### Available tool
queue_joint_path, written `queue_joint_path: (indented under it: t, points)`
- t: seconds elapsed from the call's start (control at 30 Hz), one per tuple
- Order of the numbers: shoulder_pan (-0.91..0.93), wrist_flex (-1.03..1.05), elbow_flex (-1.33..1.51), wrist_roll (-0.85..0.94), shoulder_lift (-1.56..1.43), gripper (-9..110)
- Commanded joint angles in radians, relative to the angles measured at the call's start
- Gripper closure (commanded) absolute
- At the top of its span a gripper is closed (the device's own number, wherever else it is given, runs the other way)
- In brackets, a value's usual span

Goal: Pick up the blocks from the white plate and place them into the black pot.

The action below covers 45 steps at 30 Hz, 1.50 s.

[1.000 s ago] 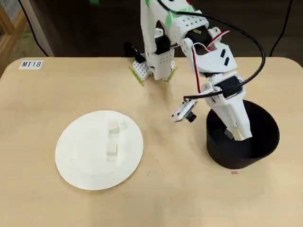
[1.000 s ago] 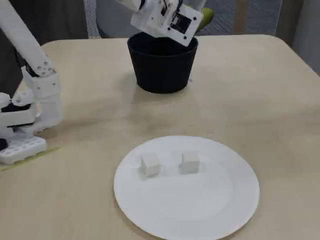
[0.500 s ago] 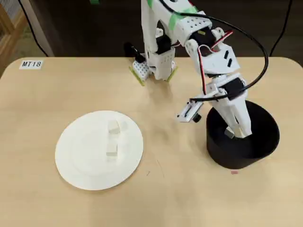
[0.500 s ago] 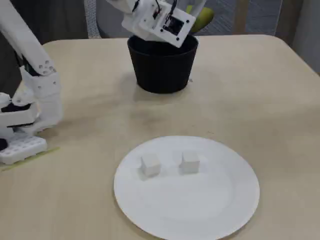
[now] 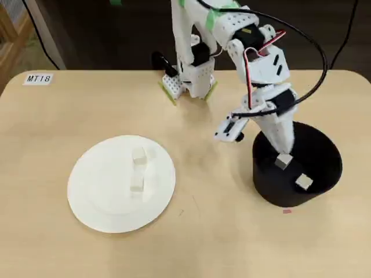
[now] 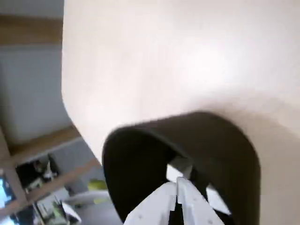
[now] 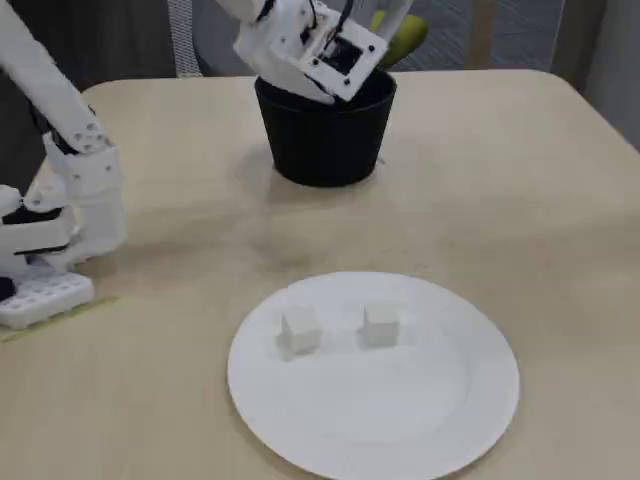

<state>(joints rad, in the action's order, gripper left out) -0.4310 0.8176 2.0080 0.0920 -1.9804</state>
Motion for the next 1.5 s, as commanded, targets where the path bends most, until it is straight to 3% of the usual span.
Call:
queue_joint_path:
  t: [0.0, 0.23, 0.3, 0.5, 0.57, 0.67, 0.9, 1.0, 1.2, 1.3, 1.47]
  points:
    - [0.178, 0.183, -0.175, -0.049, 0.058, 104]
    - [0.508, 0.497, -0.353, -0.371, 0.132, 104]
    - [0.581, 0.594, -0.414, -0.370, 0.149, 104]
    - [0.787, 0.792, -0.508, -0.069, 0.207, 104]
    - [0.847, 0.839, -0.494, -0.089, 0.229, 104]
    - [0.907, 0.842, -0.410, -0.259, 0.212, 104]
    - [0.902, 0.844, -0.390, -0.729, 0.242, 104]
    - [0.899, 0.845, -0.379, -0.831, 0.258, 104]
    - [0.890, 0.845, -0.342, -0.888, 0.305, 103]
    - [0.882, 0.845, -0.351, -0.856, 0.351, 87]
    - [0.851, 0.845, -0.353, -0.845, 0.376, 78]
